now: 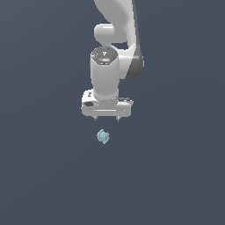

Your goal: Pick up the object and move it to a goal position.

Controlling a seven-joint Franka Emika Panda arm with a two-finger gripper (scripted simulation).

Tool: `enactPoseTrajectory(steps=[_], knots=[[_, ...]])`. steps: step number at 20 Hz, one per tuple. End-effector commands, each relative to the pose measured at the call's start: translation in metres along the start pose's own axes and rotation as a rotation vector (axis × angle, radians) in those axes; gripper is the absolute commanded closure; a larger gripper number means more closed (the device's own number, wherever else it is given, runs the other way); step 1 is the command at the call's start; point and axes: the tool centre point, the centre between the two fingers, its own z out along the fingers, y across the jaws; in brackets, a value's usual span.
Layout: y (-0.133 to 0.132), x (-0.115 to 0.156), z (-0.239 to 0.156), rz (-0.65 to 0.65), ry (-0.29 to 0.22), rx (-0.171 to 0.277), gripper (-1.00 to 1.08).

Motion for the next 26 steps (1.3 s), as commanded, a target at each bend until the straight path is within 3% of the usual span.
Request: enactPoseTrajectory(steps=[1, 11, 26], knots=[[0.0, 0.0, 0.0, 0.0, 0.0, 0.0, -0.92], [-0.018, 0.006, -0.017, -0.023, 0.034, 0.031, -0.92], [-0.015, 0.007, -0.01, -0.092, 0.031, 0.024, -0.92]])
